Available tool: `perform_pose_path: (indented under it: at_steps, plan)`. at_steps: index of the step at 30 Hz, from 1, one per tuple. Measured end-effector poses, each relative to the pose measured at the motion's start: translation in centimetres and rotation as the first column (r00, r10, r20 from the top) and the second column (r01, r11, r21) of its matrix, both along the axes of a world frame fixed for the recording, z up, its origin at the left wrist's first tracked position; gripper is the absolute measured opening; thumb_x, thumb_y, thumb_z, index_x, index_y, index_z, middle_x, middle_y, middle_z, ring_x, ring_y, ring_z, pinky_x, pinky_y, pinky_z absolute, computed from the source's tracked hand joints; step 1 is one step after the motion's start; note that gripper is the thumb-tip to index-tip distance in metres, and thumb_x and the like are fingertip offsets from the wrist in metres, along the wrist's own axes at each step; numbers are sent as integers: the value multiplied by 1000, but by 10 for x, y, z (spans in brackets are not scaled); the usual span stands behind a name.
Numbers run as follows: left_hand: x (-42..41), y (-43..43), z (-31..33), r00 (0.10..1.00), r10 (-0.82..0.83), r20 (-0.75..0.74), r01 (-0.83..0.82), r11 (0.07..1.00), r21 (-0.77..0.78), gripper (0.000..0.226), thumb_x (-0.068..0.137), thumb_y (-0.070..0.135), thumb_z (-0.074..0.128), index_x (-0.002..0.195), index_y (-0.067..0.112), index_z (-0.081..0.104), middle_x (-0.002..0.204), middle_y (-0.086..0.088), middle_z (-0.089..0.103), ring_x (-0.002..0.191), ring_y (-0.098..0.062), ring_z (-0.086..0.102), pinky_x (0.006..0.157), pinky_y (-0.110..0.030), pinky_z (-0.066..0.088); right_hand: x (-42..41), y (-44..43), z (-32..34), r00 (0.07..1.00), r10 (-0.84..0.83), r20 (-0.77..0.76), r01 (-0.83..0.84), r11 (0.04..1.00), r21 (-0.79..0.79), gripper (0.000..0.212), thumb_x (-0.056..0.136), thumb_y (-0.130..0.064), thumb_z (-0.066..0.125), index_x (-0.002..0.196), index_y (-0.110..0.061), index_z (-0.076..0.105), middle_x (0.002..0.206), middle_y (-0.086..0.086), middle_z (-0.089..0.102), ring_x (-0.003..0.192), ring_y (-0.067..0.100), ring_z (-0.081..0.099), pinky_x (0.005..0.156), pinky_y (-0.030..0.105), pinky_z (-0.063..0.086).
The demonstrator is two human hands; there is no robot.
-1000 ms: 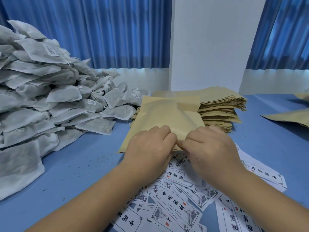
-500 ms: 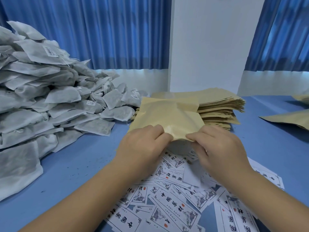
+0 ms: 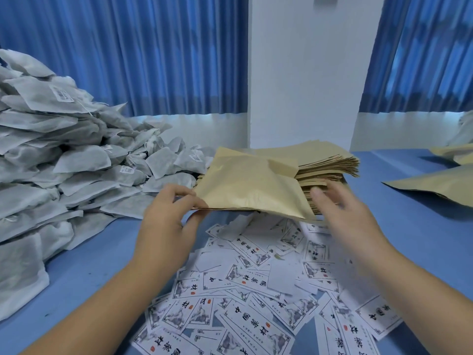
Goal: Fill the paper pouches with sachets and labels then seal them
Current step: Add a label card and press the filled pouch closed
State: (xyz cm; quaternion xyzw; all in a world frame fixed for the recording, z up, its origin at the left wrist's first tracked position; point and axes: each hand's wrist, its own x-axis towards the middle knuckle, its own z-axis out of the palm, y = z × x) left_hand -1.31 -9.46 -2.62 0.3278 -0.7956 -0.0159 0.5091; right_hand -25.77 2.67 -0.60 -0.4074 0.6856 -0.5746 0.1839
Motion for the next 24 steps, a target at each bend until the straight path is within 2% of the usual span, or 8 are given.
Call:
perform_pose_path:
  at_steps: [1,3,5,7,9,12,15,24]
  plan:
    - [-1,0,0,997,-5,-76,11,997,82,23,77,7,78,89,26,72,103,3,55,91,5,52,69,-10,42,-1,-1,0,954,90,286,-98,995,14,51,89,-46,62,132,-21,54,132,0,56,110,26,63,90,35,51]
    - [-7,2,2,959,15,-283,74,950,302,39,77,17,79,104,39,61,112,8,54,98,9,55,73,-6,44,0,0,-2,685,295,666,-296,948,-116,45,83,-25,68,121,-4,59,118,16,65,92,34,70,70,35,59]
    - [-10,4,6,787,40,-616,396,733,553,38,84,18,72,116,32,55,119,2,62,99,-12,67,70,-19,53,4,1,-2,549,410,728,-380,899,-219,40,79,-6,63,116,7,59,108,24,69,84,32,71,61,29,59]
    - [-10,8,12,473,104,-875,784,403,472,21,94,15,56,114,12,53,120,-20,65,96,-35,70,68,-34,59,9,-2,-3,538,476,696,-417,868,-271,33,83,7,55,116,9,57,105,22,70,85,30,71,61,27,59]
    - [-8,11,18,319,189,-929,898,253,360,27,96,31,53,109,8,54,117,-24,65,96,-41,68,72,-45,59,13,-3,-5,591,476,651,-406,873,-271,33,87,14,49,117,3,56,103,20,71,87,32,71,64,29,60]
    - [-11,16,25,365,192,-911,891,210,402,46,88,39,60,113,2,57,104,-19,71,92,-35,71,68,-43,60,16,-3,-8,703,437,561,-355,899,-255,39,88,15,49,121,-6,53,104,16,71,90,35,70,65,34,60]
    - [-20,21,23,505,222,-834,827,153,541,23,93,0,51,115,-5,54,92,-23,72,75,-31,73,53,-32,59,18,-4,-5,755,425,499,-345,905,-248,47,88,15,50,127,-13,49,109,14,70,89,33,69,60,33,59]
    - [-63,40,35,501,140,-854,849,112,516,21,96,-3,45,114,4,53,93,-23,72,70,-31,73,48,-30,58,4,14,2,701,450,553,-259,883,-391,61,86,13,54,134,-23,44,121,16,59,88,31,70,64,36,58]
